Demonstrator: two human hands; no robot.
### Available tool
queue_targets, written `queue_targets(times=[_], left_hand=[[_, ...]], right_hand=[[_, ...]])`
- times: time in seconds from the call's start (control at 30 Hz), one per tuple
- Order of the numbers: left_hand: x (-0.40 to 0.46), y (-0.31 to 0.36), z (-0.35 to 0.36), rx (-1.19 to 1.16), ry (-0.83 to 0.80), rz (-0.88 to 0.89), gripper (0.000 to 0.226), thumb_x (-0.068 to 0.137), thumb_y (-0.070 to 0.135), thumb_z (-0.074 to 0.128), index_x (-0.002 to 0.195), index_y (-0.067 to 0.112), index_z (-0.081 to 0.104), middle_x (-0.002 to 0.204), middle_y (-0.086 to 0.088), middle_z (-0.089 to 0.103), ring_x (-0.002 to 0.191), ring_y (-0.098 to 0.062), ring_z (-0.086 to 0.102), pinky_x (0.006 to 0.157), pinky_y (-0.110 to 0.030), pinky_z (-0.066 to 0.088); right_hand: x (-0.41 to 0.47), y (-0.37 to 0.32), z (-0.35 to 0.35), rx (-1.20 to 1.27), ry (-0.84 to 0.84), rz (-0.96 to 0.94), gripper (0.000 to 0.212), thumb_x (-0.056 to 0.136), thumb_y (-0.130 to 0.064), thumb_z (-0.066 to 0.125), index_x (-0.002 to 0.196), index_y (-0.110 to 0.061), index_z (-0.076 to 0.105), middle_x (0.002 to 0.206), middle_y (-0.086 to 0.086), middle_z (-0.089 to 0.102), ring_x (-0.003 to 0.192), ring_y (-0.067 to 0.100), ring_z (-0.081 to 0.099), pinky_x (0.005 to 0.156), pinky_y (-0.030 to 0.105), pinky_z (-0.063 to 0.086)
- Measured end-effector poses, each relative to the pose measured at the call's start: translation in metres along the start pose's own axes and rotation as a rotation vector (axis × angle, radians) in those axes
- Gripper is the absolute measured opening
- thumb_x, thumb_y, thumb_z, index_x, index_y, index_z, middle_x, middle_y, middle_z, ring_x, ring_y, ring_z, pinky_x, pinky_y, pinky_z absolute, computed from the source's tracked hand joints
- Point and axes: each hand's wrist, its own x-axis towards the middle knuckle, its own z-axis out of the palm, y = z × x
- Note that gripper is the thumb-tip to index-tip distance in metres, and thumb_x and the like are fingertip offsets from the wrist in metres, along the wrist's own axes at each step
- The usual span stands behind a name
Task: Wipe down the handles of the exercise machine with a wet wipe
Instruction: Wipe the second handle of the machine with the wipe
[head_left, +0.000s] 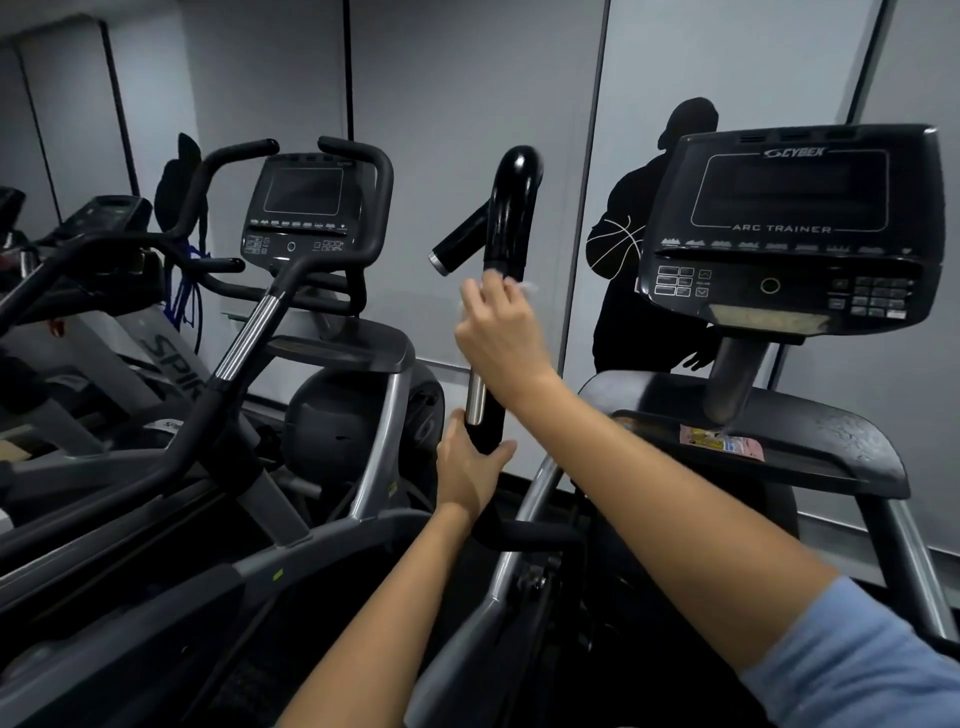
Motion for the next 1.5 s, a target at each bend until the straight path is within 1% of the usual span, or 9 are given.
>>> queue_targets(times=[0.13, 0.3, 0.5, 0.63, 0.77, 1.0, 1.23, 1.33, 1.5], left_hand=[[-0.002, -0.013, 0.003, -0.012, -0.007, -0.008, 0.02, 0.079, 0.016, 0.07, 0.093, 0.01, 0.057, 0.089, -0.001, 0.066, 0.081, -0.01, 0.061, 0.064, -0.009, 0.043], [-0.006, -0.008, -0.002, 0.017, -0.031, 0.149, 0.024, 0.084, -0.003, 0.058, 0.108, -0.002, 0.056, 0.095, 0.003, 0.055, 0.084, -0.008, 0.052, 0.073, -0.018, 0.043], [-0.003, -0.013, 0.002, -0.097, -0.054, -0.006, 0.015, 0.084, 0.008, 0.065, 0.09, 0.01, 0.052, 0.079, 0.001, 0.061, 0.073, -0.006, 0.057, 0.065, -0.013, 0.044], [-0.001, -0.013, 0.004, -0.113, -0.042, -0.055, 0.017, 0.082, 0.009, 0.068, 0.087, 0.012, 0.052, 0.077, 0.004, 0.06, 0.073, -0.008, 0.057, 0.066, -0.018, 0.044], [-0.001, -0.012, 0.003, -0.077, -0.03, -0.008, 0.017, 0.083, 0.013, 0.066, 0.089, 0.015, 0.051, 0.071, 0.011, 0.058, 0.066, -0.001, 0.056, 0.053, -0.006, 0.043], [-0.005, -0.013, 0.003, -0.101, -0.052, -0.028, 0.025, 0.083, 0.013, 0.065, 0.076, 0.021, 0.042, 0.07, 0.007, 0.051, 0.065, -0.007, 0.05, 0.057, -0.02, 0.038], [-0.001, -0.013, 0.005, -0.062, -0.034, -0.034, 0.022, 0.083, 0.013, 0.067, 0.086, 0.017, 0.046, 0.073, 0.009, 0.055, 0.068, -0.003, 0.053, 0.059, -0.013, 0.04], [-0.001, -0.013, 0.004, -0.038, -0.019, -0.02, 0.02, 0.083, 0.013, 0.065, 0.088, 0.014, 0.046, 0.072, 0.01, 0.053, 0.066, 0.0, 0.05, 0.055, -0.009, 0.037], [-0.004, -0.014, 0.002, -0.09, -0.039, 0.027, 0.015, 0.084, 0.014, 0.064, 0.09, 0.012, 0.05, 0.077, 0.005, 0.058, 0.072, -0.009, 0.056, 0.06, -0.008, 0.043]], right_hand=[[0.014, -0.006, -0.004, -0.05, 0.081, 0.025, 0.03, 0.065, 0.012, 0.04, 0.054, -0.002, 0.064, 0.067, 0.013, 0.058, 0.074, 0.032, 0.06, 0.06, 0.045, 0.055], [-0.058, -0.04, 0.028, 0.023, 0.167, -0.103, 0.033, 0.078, 0.005, 0.039, 0.069, -0.003, 0.069, 0.082, 0.014, 0.063, 0.085, 0.032, 0.057, 0.061, 0.037, 0.053], [0.005, 0.02, 0.003, 0.175, 0.305, 0.191, 0.035, 0.053, 0.011, 0.072, 0.081, -0.01, 0.07, 0.083, 0.009, 0.066, 0.075, 0.022, 0.062, 0.046, 0.022, 0.049], [-0.032, -0.002, 0.031, 0.342, 0.39, 0.204, 0.039, 0.068, 0.012, 0.056, 0.102, -0.004, 0.068, 0.102, 0.014, 0.062, 0.093, 0.023, 0.044, 0.049, 0.025, 0.054], [-0.098, -0.038, 0.054, 0.581, 0.312, 0.191, 0.041, 0.073, 0.007, 0.067, 0.112, -0.005, 0.065, 0.112, 0.015, 0.061, 0.105, 0.026, 0.046, 0.066, 0.031, 0.059], [-0.01, 0.011, 0.035, 0.842, 0.38, 0.438, 0.033, 0.088, 0.008, 0.049, 0.115, -0.004, 0.064, 0.114, 0.019, 0.059, 0.105, 0.033, 0.055, 0.089, 0.038, 0.048], [-0.08, -0.021, 0.044, 0.858, 0.317, 0.399, 0.039, 0.097, -0.029, 0.042, 0.113, -0.001, 0.064, 0.092, 0.009, 0.058, 0.08, 0.017, 0.056, 0.07, 0.031, 0.055], [-0.065, -0.006, 0.038, 0.98, 0.365, 0.614, 0.026, 0.092, 0.0, 0.047, 0.115, 0.0, 0.061, 0.092, 0.006, 0.057, 0.08, 0.007, 0.051, 0.075, 0.009, 0.045], [0.006, 0.02, 0.011, 1.282, 0.216, 0.927, 0.016, 0.098, -0.011, 0.04, 0.1, -0.006, 0.055, 0.081, 0.0, 0.055, 0.071, 0.009, 0.048, 0.07, 0.028, 0.041]])
